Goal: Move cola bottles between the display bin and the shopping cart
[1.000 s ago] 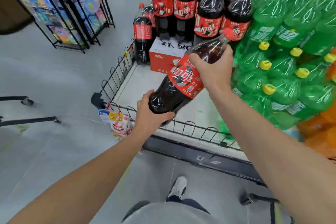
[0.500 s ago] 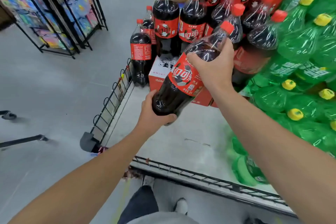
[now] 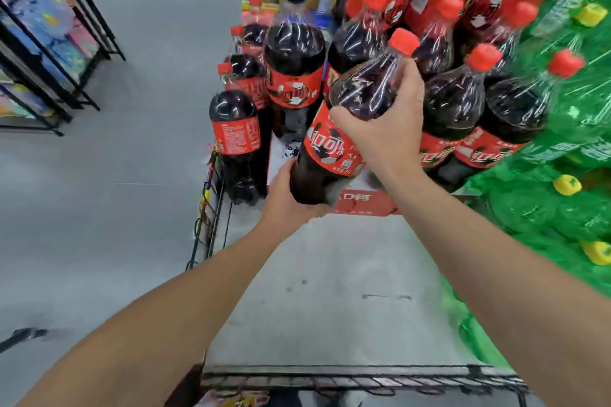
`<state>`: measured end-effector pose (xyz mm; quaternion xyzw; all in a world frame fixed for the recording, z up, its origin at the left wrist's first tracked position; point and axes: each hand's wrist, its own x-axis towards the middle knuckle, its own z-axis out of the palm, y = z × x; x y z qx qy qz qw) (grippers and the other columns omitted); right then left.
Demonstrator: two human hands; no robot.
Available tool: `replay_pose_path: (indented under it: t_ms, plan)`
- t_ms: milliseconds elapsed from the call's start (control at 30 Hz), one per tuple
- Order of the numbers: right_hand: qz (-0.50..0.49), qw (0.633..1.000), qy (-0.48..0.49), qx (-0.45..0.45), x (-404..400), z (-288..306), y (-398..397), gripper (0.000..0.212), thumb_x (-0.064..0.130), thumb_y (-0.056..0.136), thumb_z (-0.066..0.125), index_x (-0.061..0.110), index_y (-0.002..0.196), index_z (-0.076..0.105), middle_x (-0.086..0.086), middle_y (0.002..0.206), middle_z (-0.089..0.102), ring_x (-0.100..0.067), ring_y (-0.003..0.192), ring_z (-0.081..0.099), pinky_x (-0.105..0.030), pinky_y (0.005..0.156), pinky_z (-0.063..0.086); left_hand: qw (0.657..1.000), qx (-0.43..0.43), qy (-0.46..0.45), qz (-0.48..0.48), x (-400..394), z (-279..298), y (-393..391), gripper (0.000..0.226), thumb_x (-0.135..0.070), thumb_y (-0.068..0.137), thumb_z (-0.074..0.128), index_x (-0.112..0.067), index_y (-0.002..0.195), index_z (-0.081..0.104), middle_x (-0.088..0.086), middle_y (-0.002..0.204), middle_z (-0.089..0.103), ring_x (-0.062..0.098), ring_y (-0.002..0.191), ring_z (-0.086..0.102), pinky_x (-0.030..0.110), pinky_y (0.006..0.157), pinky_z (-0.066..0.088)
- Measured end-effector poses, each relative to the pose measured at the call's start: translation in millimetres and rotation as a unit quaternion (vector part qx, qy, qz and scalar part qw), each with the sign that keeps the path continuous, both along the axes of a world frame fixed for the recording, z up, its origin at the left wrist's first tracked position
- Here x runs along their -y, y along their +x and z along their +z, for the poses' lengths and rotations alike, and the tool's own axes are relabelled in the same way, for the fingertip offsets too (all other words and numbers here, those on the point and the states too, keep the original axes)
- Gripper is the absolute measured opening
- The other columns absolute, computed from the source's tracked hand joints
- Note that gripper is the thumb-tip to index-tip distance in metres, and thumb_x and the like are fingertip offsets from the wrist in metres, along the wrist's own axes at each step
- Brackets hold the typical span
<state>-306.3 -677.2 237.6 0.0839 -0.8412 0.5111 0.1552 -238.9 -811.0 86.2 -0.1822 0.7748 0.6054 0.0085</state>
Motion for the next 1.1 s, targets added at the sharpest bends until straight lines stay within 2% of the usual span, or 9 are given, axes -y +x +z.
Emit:
replay_pose_path:
  t_ms: [133, 433, 567, 633, 700, 800, 933, 1000, 1100]
  plan:
    - [-0.010, 1.000, 0.018, -0.009, 5.8, 1.8, -18.3, 0.085, 0.035, 0.066, 0.086, 0.005, 0.136, 0.049, -0.007, 0.128, 0.054, -0.014, 0.119, 0.052, -0.022, 0.103, 0.042, 1.000, -0.017, 0.003, -0.017, 3.7, -13.0, -36.1, 0.112, -0.039, 0.043, 0.096, -0.039, 0.139, 0.038, -0.006, 0.130, 0.059, 0.019, 0.123, 0.058, 0.050, 0.098, 0.053]
    - [0.005, 0.999, 0.054, 0.004, -2.0, -16.3, -37.2, 0.109, 0.036, 0.065, 0.088, 0.005, 0.153, 0.033, -0.006, 0.143, 0.049, -0.017, 0.135, 0.050, -0.039, 0.114, 0.043, 0.998, -0.033, -0.045, -0.013, -12.8, -34.6, -72.1, 0.108, -0.046, 0.046, 0.094, -0.029, 0.139, 0.042, -0.001, 0.126, 0.059, 0.018, 0.117, 0.057, 0.040, 0.098, 0.052]
    - [0.038, 0.996, 0.081, -0.010, -8.9, -17.0, -37.1, 0.108, 0.029, 0.065, 0.089, 0.003, 0.154, 0.033, -0.007, 0.143, 0.049, -0.014, 0.134, 0.048, -0.021, 0.115, 0.036, 0.998, -0.026, -0.042, -0.036, -4.7, -27.1, -65.6, 0.102, -0.033, 0.057, 0.094, -0.031, 0.145, 0.043, -0.008, 0.123, 0.063, 0.008, 0.111, 0.059, 0.006, 0.084, 0.041]
    - [0.073, 0.992, 0.106, -0.013, -8.3, -14.9, -35.8, 0.108, 0.027, 0.065, 0.090, 0.002, 0.153, 0.033, -0.007, 0.144, 0.049, -0.014, 0.134, 0.047, -0.015, 0.112, 0.034, 0.999, -0.025, -0.012, -0.038, -1.8, -21.4, -62.0, 0.090, -0.020, 0.061, 0.090, -0.030, 0.141, 0.049, -0.012, 0.112, 0.067, 0.006, 0.102, 0.063, 0.001, 0.075, 0.040]
    - [0.111, 0.985, 0.132, -0.009, -7.0, -12.1, -36.9, 0.107, 0.027, 0.065, 0.090, 0.004, 0.153, 0.033, -0.006, 0.144, 0.049, -0.016, 0.134, 0.048, -0.019, 0.114, 0.036, 0.999, -0.023, -0.004, -0.024, -5.1, -13.8, -60.7, 0.080, -0.009, 0.068, 0.083, -0.029, 0.138, 0.052, -0.014, 0.102, 0.065, -0.002, 0.091, 0.060, 0.000, 0.070, 0.039]
    - [0.149, 0.977, 0.155, -0.003, -12.8, -3.5, -44.2, 0.108, 0.030, 0.065, 0.088, 0.007, 0.155, 0.033, -0.004, 0.148, 0.049, -0.016, 0.138, 0.048, -0.036, 0.117, 0.040, 0.999, -0.034, 0.023, -0.009, -15.7, -10.0, -60.8, 0.075, -0.004, 0.074, 0.077, -0.027, 0.140, 0.051, -0.013, 0.108, 0.066, -0.008, 0.093, 0.057, 0.006, 0.077, 0.042]
    - [0.130, 0.973, 0.193, 0.001, -26.9, 1.4, -44.6, 0.107, 0.029, 0.067, 0.089, 0.009, 0.156, 0.033, -0.004, 0.149, 0.043, -0.014, 0.140, 0.038, -0.019, 0.116, 0.029, 0.997, -0.055, 0.037, -0.040, -18.9, -0.7, -55.2, 0.079, 0.008, 0.079, 0.069, -0.020, 0.148, 0.043, -0.008, 0.126, 0.062, -0.019, 0.097, 0.055, 0.003, 0.083, 0.042]
    - [0.111, 0.972, 0.205, 0.013, -26.9, 0.4, -39.5, 0.109, 0.026, 0.069, 0.090, 0.011, 0.159, 0.029, -0.008, 0.150, 0.041, -0.014, 0.141, 0.034, -0.015, 0.113, 0.025, 0.996, -0.038, 0.033, -0.069, -13.9, 6.8, -52.8, 0.073, 0.011, 0.082, 0.068, -0.016, 0.144, 0.042, -0.010, 0.120, 0.060, -0.012, 0.093, 0.057, 0.002, 0.078, 0.043]
    - [0.082, 0.975, 0.202, 0.037, -22.7, -0.6, -31.9, 0.107, 0.025, 0.073, 0.090, 0.012, 0.159, 0.028, -0.009, 0.152, 0.040, -0.018, 0.142, 0.036, -0.022, 0.115, 0.028, 0.996, -0.029, -0.021, -0.082, 4.1, 20.5, -51.0, 0.074, -0.006, 0.083, 0.074, -0.023, 0.148, 0.044, -0.013, 0.122, 0.058, 0.012, 0.121, 0.058, 0.013, 0.088, 0.046]
